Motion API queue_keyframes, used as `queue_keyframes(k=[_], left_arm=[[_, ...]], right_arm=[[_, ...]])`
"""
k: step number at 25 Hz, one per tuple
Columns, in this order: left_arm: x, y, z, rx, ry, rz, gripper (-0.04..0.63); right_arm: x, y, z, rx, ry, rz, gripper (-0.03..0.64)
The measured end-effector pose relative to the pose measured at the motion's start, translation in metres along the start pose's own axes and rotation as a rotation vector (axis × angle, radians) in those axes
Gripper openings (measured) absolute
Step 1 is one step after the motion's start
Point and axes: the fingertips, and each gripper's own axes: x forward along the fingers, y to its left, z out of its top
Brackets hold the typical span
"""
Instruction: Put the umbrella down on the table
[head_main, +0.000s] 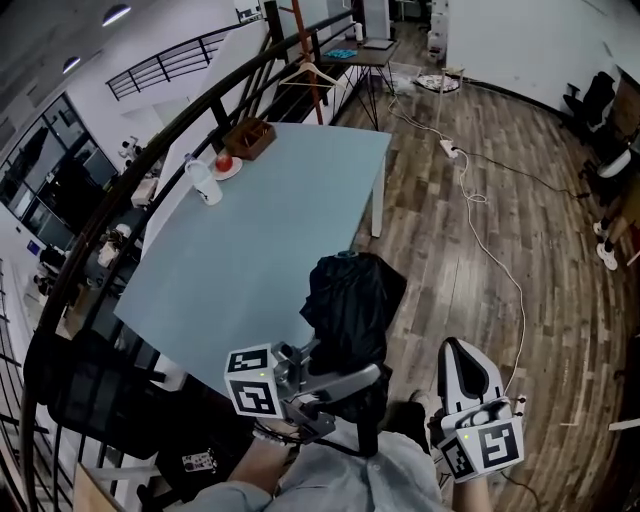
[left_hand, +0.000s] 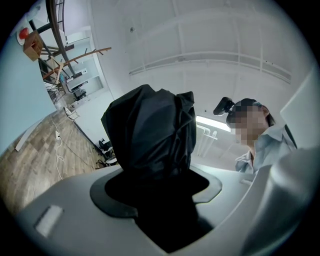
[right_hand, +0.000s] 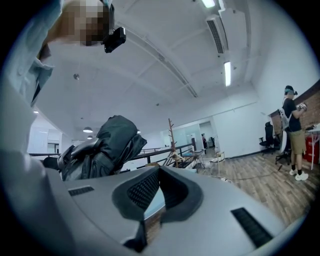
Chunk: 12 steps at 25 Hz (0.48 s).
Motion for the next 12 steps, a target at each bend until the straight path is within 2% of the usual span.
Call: queue_keyframes(k=[9,12], left_arm=[[0.087,0.043,0.007,0.026,-0.054,0.066,0.279],[0.121,0.056,0.012,0.042,-0.086,0.089,0.279]], right_arm=[[0.033,-0.097,0.013,0.030,-0.015,0.099,-0.005],[0.045,-0.131,0.028,0.001,-0.009,0.141,-0.004]])
